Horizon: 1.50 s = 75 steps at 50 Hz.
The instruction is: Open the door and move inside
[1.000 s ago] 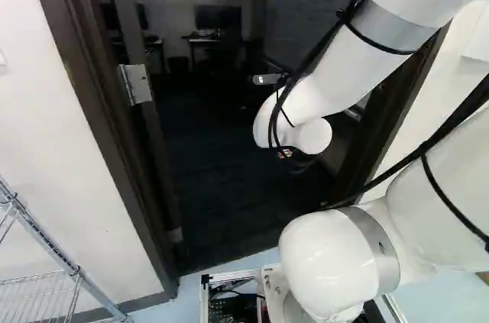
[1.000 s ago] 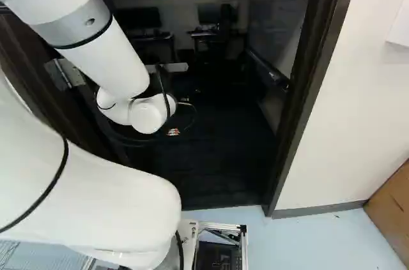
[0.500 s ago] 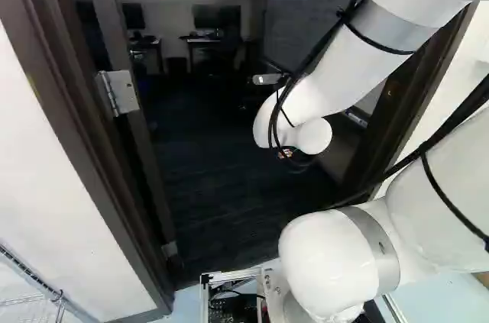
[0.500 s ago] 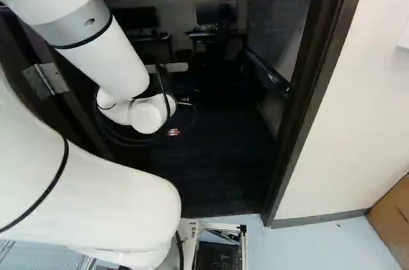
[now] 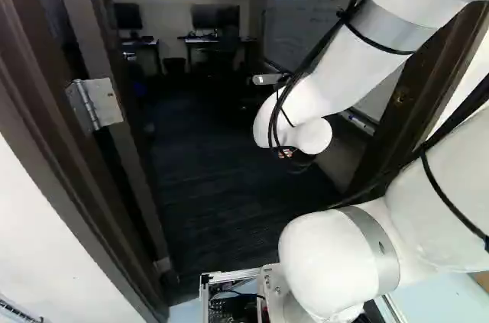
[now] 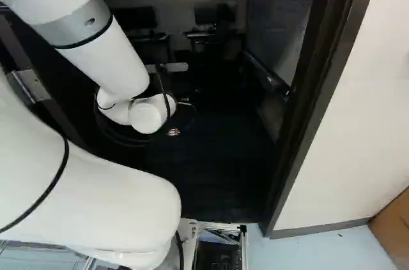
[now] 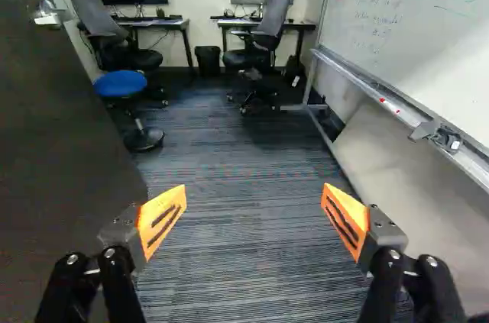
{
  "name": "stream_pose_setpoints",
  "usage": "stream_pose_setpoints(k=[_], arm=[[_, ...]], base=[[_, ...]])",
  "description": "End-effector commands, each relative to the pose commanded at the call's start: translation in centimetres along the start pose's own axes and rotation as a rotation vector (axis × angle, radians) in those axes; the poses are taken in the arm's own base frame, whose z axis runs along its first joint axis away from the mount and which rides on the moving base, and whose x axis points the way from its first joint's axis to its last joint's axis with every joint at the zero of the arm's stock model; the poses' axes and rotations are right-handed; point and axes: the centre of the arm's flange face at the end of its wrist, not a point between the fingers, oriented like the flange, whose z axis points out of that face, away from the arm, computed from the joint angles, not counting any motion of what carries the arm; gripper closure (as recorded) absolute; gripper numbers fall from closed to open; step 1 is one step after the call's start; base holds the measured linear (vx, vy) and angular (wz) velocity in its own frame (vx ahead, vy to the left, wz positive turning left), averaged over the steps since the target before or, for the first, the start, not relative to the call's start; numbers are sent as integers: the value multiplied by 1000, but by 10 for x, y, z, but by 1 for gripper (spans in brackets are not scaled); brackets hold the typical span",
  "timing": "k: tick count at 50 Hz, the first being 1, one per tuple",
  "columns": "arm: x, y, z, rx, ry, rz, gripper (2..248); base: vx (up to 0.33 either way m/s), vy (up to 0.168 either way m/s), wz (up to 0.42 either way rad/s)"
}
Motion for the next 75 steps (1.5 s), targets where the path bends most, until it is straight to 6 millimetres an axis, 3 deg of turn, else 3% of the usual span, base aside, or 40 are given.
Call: stream_pose_setpoints(k=[75], arm=[[0, 0, 0, 0, 0, 0, 3]], base=[[141, -3, -14]])
